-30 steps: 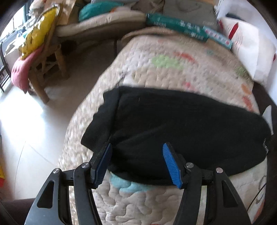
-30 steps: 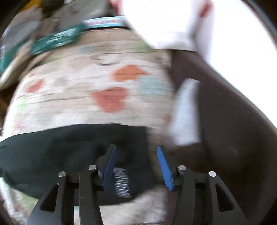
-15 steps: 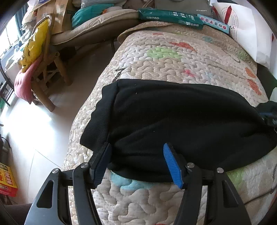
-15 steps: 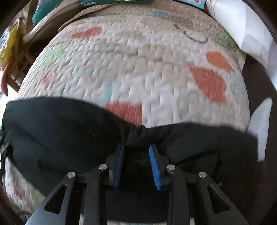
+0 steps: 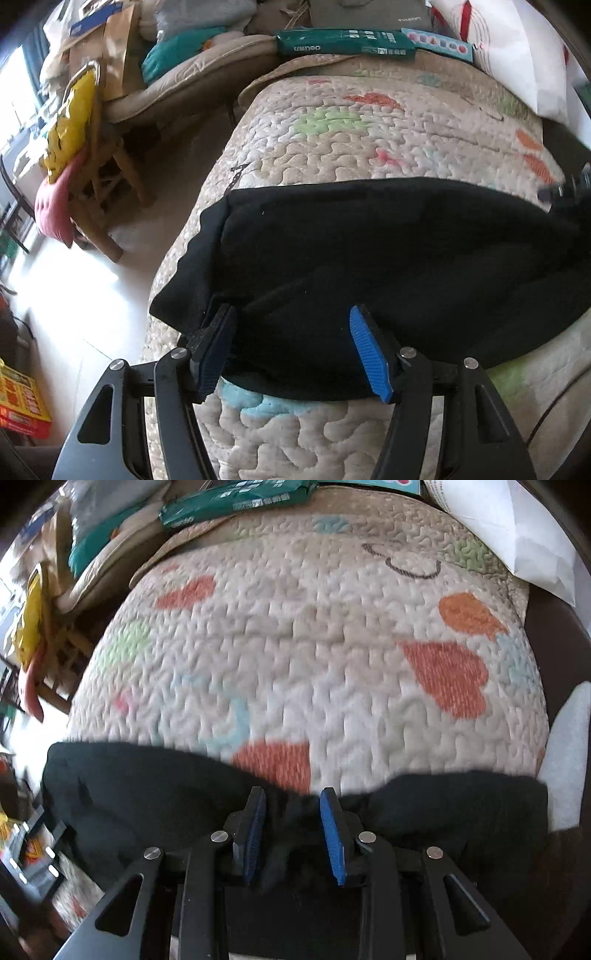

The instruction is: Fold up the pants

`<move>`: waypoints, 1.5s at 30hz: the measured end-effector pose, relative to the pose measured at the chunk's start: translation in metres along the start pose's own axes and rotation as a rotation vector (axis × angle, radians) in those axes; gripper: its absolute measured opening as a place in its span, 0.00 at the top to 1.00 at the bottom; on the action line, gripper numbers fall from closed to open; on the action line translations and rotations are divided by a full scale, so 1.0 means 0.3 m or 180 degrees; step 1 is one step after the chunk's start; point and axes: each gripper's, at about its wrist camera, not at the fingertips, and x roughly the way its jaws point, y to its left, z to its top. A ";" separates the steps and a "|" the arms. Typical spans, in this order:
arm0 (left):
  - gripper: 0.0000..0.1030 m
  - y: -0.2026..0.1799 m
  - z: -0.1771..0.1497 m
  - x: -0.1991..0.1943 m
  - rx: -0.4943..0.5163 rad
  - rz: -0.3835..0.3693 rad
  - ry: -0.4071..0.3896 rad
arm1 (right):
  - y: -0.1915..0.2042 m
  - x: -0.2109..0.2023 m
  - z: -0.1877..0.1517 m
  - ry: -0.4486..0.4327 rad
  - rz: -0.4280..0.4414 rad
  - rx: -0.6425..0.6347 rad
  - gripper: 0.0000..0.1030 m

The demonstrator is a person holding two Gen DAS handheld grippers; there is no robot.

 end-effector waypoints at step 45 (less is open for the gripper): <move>0.35 0.012 -0.002 0.010 -0.0015 0.0018 0.0066 | 0.218 0.090 0.223 0.0002 -0.0715 -0.0754 1.00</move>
